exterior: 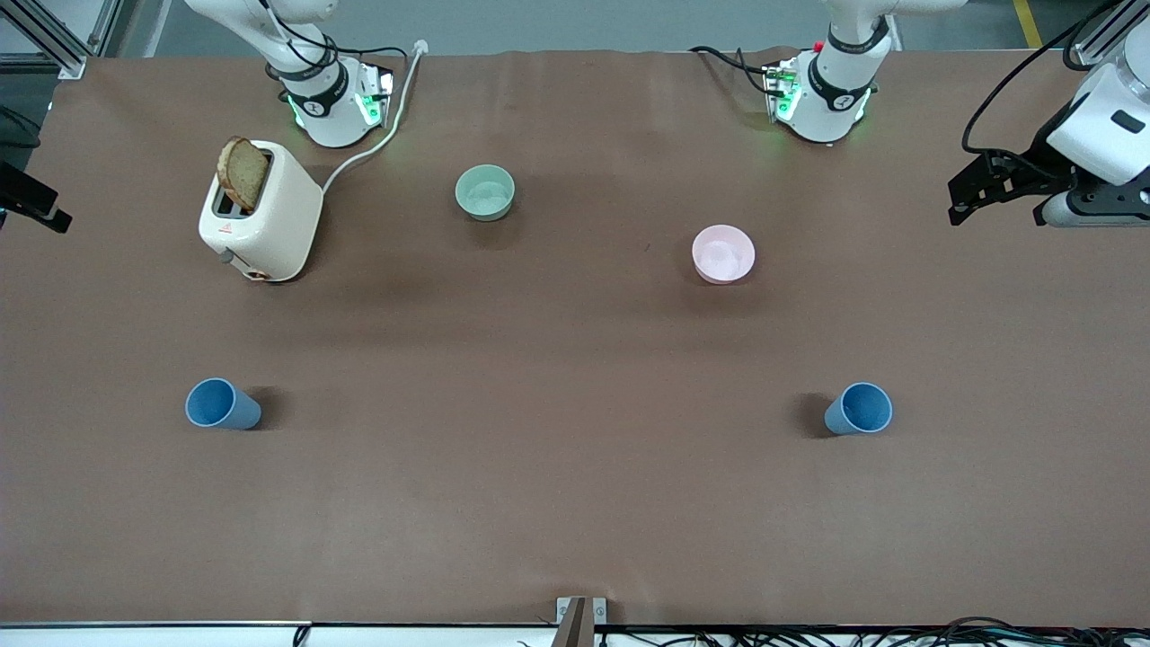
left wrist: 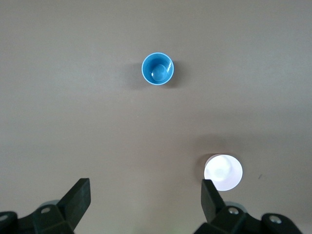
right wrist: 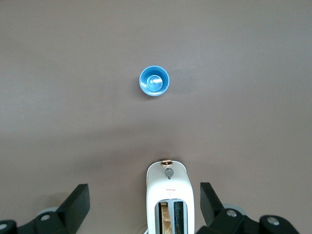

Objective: Stack blue cups with both arms
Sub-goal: 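Reach the left gripper and the right gripper toward the blue cups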

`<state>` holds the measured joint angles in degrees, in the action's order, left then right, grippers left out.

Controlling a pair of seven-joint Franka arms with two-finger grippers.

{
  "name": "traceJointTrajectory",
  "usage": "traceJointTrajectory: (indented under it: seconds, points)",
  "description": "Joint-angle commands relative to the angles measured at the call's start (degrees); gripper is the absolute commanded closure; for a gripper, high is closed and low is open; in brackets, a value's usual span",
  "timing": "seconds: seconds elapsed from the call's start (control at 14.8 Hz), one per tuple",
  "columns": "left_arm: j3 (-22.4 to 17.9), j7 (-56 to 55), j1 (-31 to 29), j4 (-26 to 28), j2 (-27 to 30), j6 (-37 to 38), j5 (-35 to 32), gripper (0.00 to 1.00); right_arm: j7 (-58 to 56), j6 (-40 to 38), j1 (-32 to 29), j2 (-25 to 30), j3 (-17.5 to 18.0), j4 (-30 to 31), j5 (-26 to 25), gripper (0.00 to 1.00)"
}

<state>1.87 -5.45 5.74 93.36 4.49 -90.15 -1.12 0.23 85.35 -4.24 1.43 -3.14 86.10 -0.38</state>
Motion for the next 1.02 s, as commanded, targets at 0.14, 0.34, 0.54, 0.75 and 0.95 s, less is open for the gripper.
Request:
traceJointTrajectory:
  seconds: [0.14,0.34,0.54,0.75,0.95]
  points:
    - [0.0,0.8,-0.3,-0.9,0.0,-0.1,-0.1,0.0,-0.4,-0.7,0.6,0.0,-0.2,-0.6,-0.9,0.0]
    - [-0.3,0.8,-0.4,-5.5,-4.6,-0.1,-0.5,0.0,-0.6,-0.5,0.6,-0.8,-0.3,-0.6,-0.7,0.0]
    - [-0.4,0.7,-0.8,-4.8,-12.9,-7.7,-1.1,0.0,-0.7,2.3,0.3,-5.8,-0.3,-0.5,-1.1,0.0]
    - [-0.4,0.0,-2.1,-2.7,-22.4,-19.0,-1.1,0.0,-3.7,9.1,-0.3,-13.6,-0.3,0.2,-1.0,0.0]
    - [-0.3,-0.2,-4.6,-2.5,-30.5,-26.5,-1.0,0.0,-9.8,19.0,-1.6,-21.0,-0.7,2.5,-1.1,0.0]
